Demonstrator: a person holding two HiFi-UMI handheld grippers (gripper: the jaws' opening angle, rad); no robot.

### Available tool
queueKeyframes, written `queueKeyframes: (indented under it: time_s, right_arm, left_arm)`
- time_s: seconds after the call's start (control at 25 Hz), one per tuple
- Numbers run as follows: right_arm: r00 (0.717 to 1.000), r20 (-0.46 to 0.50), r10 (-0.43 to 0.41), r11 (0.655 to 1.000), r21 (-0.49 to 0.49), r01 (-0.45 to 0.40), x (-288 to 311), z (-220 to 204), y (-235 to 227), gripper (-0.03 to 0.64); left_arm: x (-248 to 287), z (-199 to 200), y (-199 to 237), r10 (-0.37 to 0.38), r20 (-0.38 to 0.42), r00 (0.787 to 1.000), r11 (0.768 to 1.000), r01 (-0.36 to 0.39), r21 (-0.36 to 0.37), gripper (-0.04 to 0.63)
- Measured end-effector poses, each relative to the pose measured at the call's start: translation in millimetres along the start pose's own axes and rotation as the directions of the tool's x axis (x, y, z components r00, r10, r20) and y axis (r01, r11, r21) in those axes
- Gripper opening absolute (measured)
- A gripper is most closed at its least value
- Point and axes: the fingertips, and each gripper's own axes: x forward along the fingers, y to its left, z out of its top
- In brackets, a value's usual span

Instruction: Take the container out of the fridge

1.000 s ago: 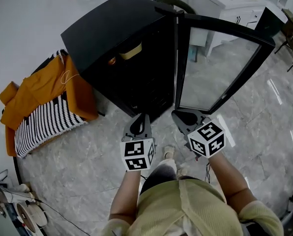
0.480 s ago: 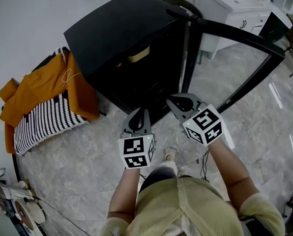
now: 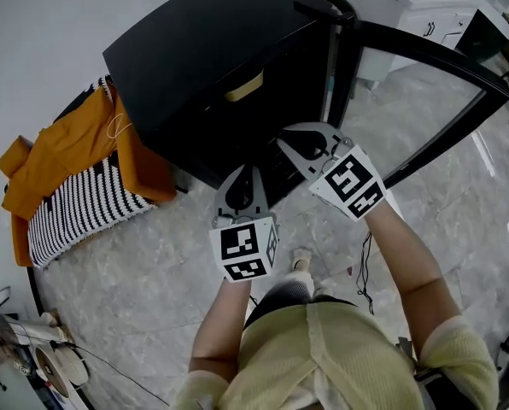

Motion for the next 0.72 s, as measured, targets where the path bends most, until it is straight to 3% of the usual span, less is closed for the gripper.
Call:
queueKeyframes:
  time_s: [0.48,0.56,0.72]
  right_arm:
    - [1.0,-0.009,-0.024,0.98,-0.2,0.022,40,3,-27,0.037]
    - [1.0,-0.013,-0.025,0.973,-0.232,0.021,47,5,-32,0.091]
    - [0.999,-0.01,-0.044,0.946,-0.322,0.038,62,8,-40,0.128]
  left_arm:
    - [26,-6,3,-0.002,-0.007,1.0,1.0,0.002,0.009,0.025]
    - [30,-7,3,-0.003,-0.004,1.0,1.0,0.003,0.008,0.025]
    - [36,-6,7,-0.002,0.006,1.0,1.0,0.002,0.014,0.025]
